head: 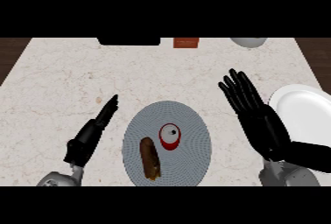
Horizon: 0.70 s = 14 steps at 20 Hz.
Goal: Pick the can from the placemat and place it in the plate
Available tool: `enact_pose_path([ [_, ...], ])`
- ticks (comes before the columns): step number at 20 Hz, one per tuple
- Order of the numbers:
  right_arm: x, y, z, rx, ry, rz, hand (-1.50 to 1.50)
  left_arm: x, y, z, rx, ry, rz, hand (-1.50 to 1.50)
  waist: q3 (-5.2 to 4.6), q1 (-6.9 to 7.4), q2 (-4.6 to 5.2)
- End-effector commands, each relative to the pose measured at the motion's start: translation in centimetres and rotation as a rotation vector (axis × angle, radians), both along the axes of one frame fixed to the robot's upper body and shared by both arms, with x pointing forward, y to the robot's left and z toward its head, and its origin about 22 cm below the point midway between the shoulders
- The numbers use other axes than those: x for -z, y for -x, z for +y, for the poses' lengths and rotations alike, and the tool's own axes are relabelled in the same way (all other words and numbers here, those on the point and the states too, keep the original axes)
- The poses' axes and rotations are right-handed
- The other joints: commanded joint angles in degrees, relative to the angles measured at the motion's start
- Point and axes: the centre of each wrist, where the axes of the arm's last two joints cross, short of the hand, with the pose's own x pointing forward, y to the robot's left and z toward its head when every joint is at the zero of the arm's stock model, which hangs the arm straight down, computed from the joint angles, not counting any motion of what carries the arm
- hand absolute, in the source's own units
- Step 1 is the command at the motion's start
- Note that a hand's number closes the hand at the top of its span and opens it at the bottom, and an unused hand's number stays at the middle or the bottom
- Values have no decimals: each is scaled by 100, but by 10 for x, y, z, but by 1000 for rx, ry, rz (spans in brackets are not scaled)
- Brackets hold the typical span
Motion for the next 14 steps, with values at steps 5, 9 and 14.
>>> enact_pose_path([
  [5,-6,-18,86,353,40,184,-150,-31,-27,30,-171,-66,-116,0,6,261,-30],
  [9,18,-34,15,375,819,-40,150,-24,-27,29,-180,-64,-71,0,-178,259,-90],
  [14,60,0,140,529,611,171,-150,-40,-50,33,-223,-30,-65,0,12,145,19],
])
